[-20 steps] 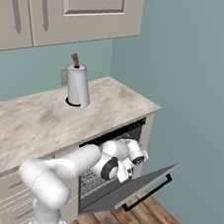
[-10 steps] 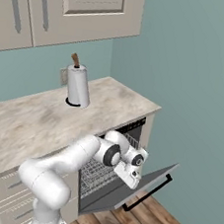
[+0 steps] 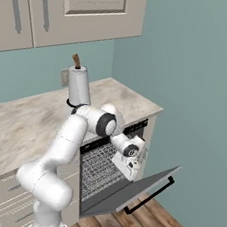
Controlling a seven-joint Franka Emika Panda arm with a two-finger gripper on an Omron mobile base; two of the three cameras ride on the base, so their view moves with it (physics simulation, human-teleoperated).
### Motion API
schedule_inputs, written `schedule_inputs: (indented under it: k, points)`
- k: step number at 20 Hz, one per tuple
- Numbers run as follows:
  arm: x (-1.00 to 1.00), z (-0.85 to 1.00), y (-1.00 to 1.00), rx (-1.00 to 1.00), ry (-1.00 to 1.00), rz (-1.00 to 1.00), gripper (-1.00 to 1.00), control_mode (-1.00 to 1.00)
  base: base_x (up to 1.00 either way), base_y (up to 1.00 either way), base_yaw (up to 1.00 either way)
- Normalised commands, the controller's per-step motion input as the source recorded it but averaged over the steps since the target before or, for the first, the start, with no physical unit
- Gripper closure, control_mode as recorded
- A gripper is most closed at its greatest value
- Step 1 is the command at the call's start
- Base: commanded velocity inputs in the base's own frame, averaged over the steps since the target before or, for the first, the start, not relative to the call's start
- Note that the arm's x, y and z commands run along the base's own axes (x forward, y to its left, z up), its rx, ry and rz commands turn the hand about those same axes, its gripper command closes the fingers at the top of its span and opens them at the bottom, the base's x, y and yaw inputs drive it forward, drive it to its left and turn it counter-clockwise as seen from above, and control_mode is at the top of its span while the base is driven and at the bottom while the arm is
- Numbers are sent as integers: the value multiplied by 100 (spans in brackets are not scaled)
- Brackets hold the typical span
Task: Open the dishwasher door and pull out the top rack.
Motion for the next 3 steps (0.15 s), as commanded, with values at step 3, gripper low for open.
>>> schedule_inputs:
  k: [3]
  points:
    - [4,87,62,-9,-35,0,-100,-100,0,0,0]
